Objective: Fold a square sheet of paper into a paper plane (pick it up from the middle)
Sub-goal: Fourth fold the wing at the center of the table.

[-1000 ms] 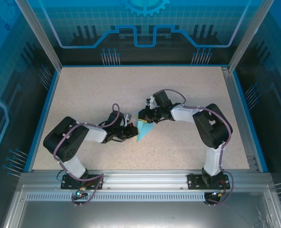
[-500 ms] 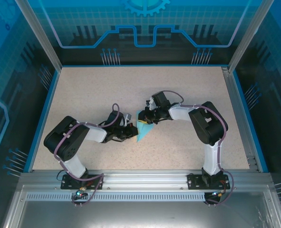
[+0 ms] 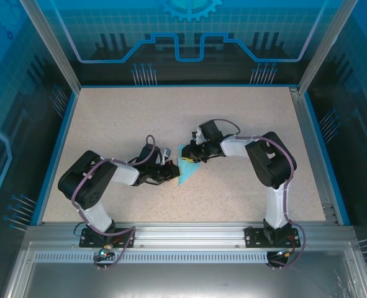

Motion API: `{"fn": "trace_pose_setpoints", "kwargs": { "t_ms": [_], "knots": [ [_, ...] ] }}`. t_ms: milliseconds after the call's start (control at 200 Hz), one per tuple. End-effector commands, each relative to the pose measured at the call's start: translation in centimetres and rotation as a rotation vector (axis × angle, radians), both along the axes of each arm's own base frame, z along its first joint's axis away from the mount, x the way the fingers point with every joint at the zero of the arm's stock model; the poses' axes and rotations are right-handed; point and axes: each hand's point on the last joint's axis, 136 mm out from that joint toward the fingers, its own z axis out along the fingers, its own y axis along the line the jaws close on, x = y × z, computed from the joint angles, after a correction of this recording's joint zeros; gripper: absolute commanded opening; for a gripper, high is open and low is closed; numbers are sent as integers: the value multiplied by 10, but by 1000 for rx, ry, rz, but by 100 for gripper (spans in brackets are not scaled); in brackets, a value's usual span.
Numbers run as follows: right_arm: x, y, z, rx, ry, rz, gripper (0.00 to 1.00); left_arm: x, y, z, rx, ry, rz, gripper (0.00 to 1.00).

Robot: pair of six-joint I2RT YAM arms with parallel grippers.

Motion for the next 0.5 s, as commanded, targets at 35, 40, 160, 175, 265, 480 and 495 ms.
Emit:
{"fn": "trace_pose_setpoints", "kwargs": {
  "t_ms": [35,40,160,175,265,480,495],
  "knots": [
    [4,-6,-9,-32,13,-9,19,-5,1,-8,13,55,-15,0],
    [4,-6,-9,-32,13,-9,19,-4,1,-9,14,55,-15,0],
    [4,-8,3,-28,-17,-16,20,-4,-2,-6,14,48,-45,0],
    [5,-8,5,-27,-24,-14,20,-4,-2,-6,15,48,-47,0],
    [3,-6,19,-1,-51,6,20,-4,-3,-7,16,53,-52,0],
    [-2,8,28,40,-56,46,20,-5,-2,-10,17,66,-44,0],
    [-2,8,27,40,-52,46,20,-5,-2,-11,18,66,-43,0]
  ]
}}
